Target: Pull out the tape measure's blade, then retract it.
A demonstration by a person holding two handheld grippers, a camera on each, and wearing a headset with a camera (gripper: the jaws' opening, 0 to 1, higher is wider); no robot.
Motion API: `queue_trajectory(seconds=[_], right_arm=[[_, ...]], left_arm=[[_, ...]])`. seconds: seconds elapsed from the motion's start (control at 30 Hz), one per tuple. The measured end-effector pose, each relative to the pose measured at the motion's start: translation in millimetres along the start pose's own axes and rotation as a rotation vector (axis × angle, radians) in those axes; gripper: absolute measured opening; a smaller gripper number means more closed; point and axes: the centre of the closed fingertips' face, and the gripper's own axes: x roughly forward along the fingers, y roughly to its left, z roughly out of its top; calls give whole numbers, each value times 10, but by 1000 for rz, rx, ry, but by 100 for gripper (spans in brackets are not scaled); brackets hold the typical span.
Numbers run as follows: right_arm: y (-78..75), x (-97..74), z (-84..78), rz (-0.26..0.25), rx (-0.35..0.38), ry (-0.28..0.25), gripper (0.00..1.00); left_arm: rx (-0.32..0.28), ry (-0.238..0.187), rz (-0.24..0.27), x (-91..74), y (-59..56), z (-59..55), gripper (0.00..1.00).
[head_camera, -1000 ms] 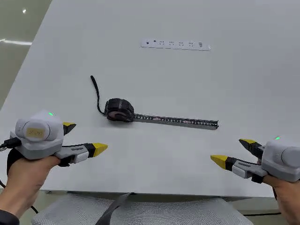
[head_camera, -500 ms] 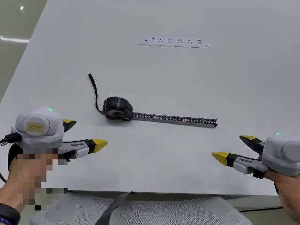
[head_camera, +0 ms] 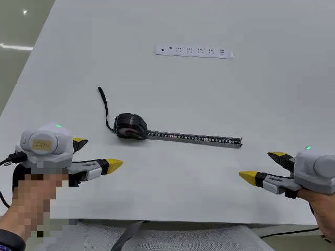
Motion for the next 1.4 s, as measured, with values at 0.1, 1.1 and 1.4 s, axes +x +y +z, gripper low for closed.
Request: queue_trajectory(seconds=[0.1, 1.1, 1.4], right_arm=[[-5, 23, 13, 2, -2, 0, 68], [-166, 466, 153, 87, -126, 70, 60], [-227, 540, 163, 108, -173, 101, 58]], left_arm=[[-6, 2, 1, 13, 7, -7, 68], [-105, -12, 10, 235, 123, 224, 68], [-124, -8, 1, 352, 147, 340, 68]])
